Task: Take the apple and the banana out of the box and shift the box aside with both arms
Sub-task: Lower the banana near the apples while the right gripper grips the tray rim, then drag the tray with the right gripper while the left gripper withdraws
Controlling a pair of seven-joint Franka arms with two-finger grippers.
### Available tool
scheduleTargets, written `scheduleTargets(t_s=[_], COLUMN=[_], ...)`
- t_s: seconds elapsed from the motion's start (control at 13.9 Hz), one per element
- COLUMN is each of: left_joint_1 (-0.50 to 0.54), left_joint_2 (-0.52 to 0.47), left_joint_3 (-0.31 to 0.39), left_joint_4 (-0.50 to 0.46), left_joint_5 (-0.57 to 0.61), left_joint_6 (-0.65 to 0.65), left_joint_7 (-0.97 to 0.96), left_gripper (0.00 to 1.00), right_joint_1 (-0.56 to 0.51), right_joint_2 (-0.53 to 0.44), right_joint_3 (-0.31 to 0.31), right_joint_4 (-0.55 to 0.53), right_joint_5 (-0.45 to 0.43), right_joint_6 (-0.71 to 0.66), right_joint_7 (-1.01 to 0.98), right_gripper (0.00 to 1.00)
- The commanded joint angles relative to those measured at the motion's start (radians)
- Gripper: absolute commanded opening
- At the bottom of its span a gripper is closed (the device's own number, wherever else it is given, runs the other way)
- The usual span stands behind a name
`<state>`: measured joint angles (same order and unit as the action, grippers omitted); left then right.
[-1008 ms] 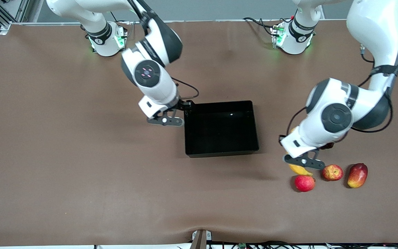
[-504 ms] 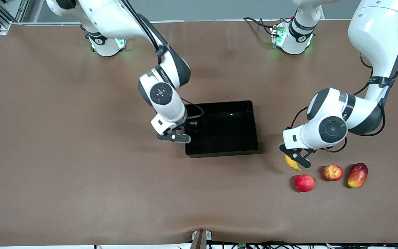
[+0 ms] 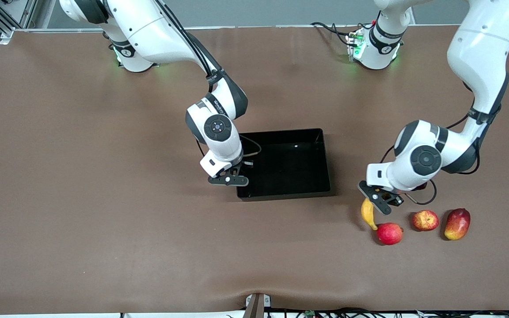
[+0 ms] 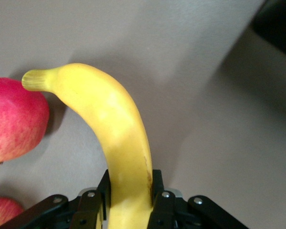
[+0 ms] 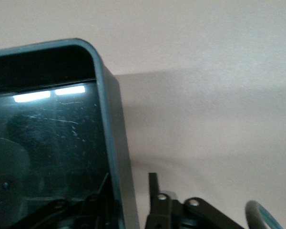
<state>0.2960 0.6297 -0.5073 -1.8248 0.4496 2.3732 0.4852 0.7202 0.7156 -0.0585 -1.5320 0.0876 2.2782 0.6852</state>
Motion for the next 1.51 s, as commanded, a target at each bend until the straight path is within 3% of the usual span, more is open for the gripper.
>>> scheduleTargets(t_s=[0.0,0.43,0.5,0.65,0.94,1.15,1.44], left_joint_1=[0.017,0.009,0.009,0.008,0.018,0.006,0.014], left_joint_2=[0.036,0.074,0.076,0.073,0.003,-0.071,-0.146], left_joint_3=[-0.016,-0.011,-0.011,-0.01,-0.017,-0.056,-0.123], left_joint_4=[0.01,0.016,0.016,0.021,0.042,0.163,0.255], left_joint_5=[0.014,0.015,0.015,0.021,-0.031,-0.15,-0.163], left_joint_6=[0.072,0.115,0.115,0.115,0.048,-0.219,-0.449], left_joint_7=[0.007,-0.007,-0.008,-0.004,-0.04,-0.188,-0.514], left_gripper=[0.0,0.0,0.18,1.0,1.0,1.0,1.0], right_joint_1=[-0.015,-0.132,-0.169,-0.252,-0.421,-0.602,-0.795], right_joint_2=[-0.024,-0.151,-0.183,-0.246,-0.37,-0.398,-0.36], right_joint_3=[0.0,0.002,0.002,0.002,-0.003,-0.004,-0.006], right_joint_4=[0.006,0.006,0.004,-0.01,-0.149,-0.21,-0.217], right_joint_5=[-0.006,0.056,0.057,0.061,0.061,0.061,0.06], right_joint_6=[-0.055,-0.262,-0.323,-0.403,-0.445,-0.454,-0.439], right_joint_7=[-0.001,-0.191,-0.257,-0.392,-0.574,-0.804,-0.983], right_gripper=[0.0,0.0,0.0,0.0,0.0,0.0,0.0])
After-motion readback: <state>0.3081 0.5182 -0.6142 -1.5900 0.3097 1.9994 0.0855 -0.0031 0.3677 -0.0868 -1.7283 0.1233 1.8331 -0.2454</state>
